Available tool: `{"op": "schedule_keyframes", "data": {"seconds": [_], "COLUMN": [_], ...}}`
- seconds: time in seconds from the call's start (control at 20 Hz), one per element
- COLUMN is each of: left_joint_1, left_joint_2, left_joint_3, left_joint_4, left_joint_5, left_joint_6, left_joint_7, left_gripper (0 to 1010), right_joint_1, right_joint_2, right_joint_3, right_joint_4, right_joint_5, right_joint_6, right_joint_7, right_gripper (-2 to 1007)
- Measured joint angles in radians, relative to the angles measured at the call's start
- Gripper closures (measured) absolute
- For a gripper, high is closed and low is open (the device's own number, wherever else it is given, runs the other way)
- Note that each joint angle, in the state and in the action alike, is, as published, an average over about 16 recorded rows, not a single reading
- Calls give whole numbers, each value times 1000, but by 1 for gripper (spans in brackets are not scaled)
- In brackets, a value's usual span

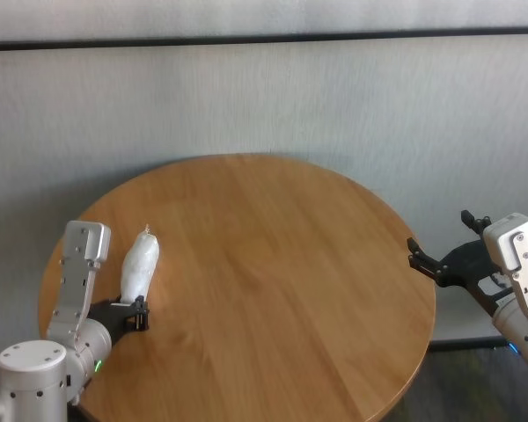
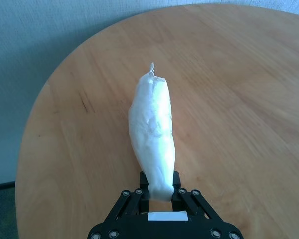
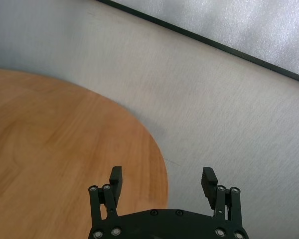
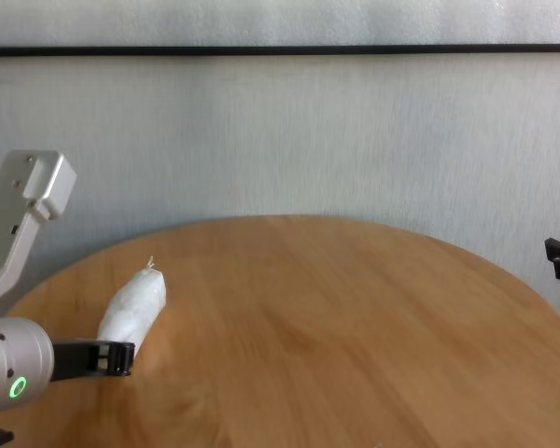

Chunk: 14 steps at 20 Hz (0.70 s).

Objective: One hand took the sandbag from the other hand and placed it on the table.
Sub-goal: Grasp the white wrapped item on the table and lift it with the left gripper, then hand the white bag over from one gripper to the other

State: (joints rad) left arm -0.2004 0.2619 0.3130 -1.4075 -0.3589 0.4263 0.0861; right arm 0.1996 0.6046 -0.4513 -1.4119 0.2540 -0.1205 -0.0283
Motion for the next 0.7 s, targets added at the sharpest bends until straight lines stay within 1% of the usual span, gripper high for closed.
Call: {"op": "schedule_keyframes", "data": {"seconds": [0.7], "left_joint_1": [0], "left_joint_2": [0], "left_joint_3": [0], "left_joint_4": [0], "left_joint_5": [0], "left_joint_6": [0], "left_joint_7": [0], "left_gripper": [804], "right_joint_1": [0], "right_joint_2": [0], "right_joint_3": [0], "right_joint_4": [0], "right_joint_5": [0], "right_joint_6": [0], "right_joint_7": [0], "right_gripper": [2]}}
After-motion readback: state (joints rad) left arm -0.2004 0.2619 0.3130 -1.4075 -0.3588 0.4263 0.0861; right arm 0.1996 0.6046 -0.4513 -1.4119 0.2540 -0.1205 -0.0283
